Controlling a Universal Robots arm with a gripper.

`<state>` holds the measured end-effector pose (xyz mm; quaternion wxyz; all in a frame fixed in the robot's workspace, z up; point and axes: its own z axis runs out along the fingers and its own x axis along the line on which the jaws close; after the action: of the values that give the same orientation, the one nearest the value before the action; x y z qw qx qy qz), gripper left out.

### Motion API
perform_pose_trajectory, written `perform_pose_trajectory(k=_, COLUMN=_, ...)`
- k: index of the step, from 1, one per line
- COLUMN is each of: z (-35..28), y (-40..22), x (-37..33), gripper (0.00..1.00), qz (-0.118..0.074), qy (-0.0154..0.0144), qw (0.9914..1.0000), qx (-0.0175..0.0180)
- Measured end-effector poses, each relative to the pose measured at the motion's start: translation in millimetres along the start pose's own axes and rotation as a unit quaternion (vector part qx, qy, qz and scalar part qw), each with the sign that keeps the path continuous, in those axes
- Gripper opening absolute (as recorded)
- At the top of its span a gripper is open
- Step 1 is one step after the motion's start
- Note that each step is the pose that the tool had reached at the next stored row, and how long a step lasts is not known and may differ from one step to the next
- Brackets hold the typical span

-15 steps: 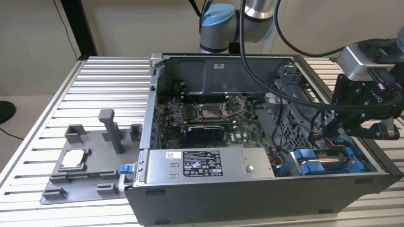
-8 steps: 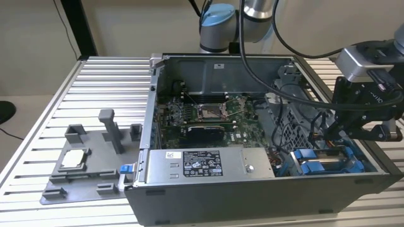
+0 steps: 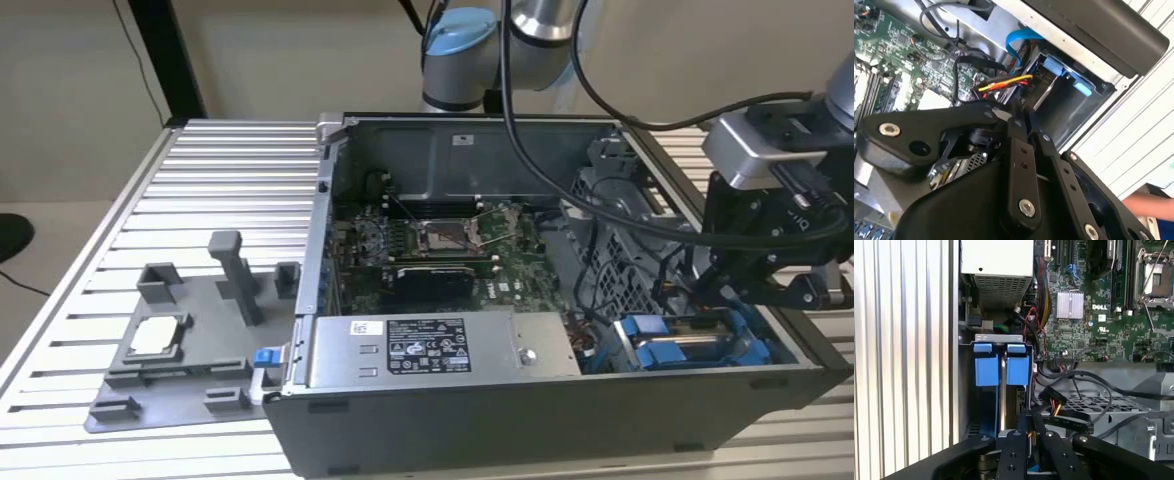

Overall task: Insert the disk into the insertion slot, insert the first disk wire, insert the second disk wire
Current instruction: 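Insert the second disk wire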

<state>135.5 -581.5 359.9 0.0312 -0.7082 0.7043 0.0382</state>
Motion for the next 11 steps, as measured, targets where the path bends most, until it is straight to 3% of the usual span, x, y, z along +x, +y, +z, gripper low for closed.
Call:
perform_pose_trajectory(k=7, z=1.2, y=0.1, x=0.3, gripper=0.0, qz=0.001, qy=-0.0013, qw=1.0, qx=0.0003)
perform_pose_trajectory(k=11, z=5.1, y=0.0, x=0.9, gripper=0.0, qz=0.001, qy=-0.0033, qw=0.99998, qx=0.0049)
